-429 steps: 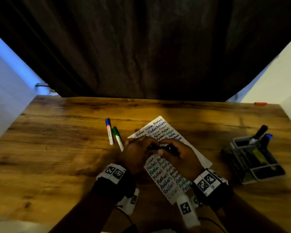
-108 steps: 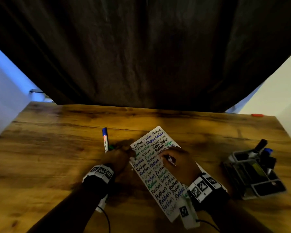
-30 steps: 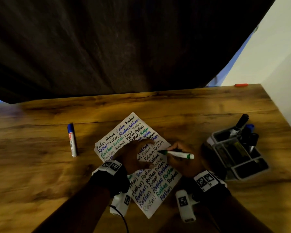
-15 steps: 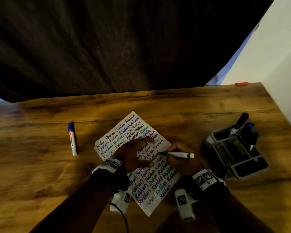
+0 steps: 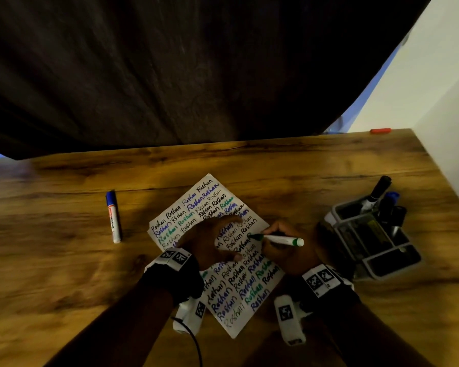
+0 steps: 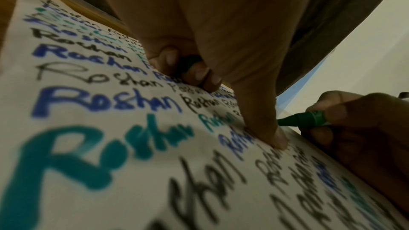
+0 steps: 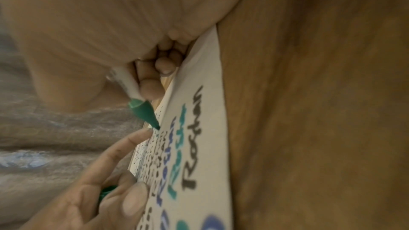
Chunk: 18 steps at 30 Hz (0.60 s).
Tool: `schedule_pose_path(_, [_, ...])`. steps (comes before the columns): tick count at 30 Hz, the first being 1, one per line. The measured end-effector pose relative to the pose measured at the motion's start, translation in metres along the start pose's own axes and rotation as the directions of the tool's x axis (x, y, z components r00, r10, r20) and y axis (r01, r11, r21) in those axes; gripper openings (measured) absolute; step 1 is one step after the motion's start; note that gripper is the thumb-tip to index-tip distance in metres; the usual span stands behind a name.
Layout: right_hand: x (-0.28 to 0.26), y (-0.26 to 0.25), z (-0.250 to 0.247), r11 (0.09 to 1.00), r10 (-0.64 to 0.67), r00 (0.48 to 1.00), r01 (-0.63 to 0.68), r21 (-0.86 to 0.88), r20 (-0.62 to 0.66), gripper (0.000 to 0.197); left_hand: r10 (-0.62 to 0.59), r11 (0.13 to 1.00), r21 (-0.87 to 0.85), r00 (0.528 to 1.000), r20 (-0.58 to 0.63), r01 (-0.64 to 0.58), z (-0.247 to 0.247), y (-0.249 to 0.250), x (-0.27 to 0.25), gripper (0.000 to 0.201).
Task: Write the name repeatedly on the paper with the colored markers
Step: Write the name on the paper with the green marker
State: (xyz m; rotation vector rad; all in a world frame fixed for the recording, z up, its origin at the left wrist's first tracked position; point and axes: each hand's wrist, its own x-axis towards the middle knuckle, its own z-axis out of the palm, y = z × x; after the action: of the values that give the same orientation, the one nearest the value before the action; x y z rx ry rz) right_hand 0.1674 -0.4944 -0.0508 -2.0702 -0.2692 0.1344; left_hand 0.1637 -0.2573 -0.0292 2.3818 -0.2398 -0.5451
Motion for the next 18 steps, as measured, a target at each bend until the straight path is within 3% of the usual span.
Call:
schedule_pose_path(6, [0.0011, 0.0009, 0.001, 1.0, -0.006, 0.998, 0.005, -0.012, -0.063, 0.011, -0.003, 1.0, -0.017, 1.0, -0.011, 0.003, 0.0008, -0.0031, 0.0008, 0.08])
schedule_pose_path(10, [0.0004, -0.0006, 0.0002, 1.0, 0.009, 0.998, -0.011, -0.028, -0.065, 0.027, -0.004, 1.0, -0.023, 1.0, -0.012, 0.004, 0.0039, -0.0058, 0.0018, 0.082])
schedule_pose_path(16, [0.0032, 0.0022, 0.0015, 0.999, 0.045, 0.997, -0.044, 0.014, -0.056, 0.009, -0.017, 1.0, -0.012, 1.0, 0.005, 0.017, 0.0031, -0.0075, 0.0034, 0.082])
schedule_pose_path(18, [0.0037, 0.0038, 0.0021, 0.999, 0.027, 0.997, -0.028, -0.015, -0.078, 0.019, -0.023, 1.0, -0.016, 1.0, 0.004, 0.023, 0.0031, -0.0077, 0.0035, 0.081])
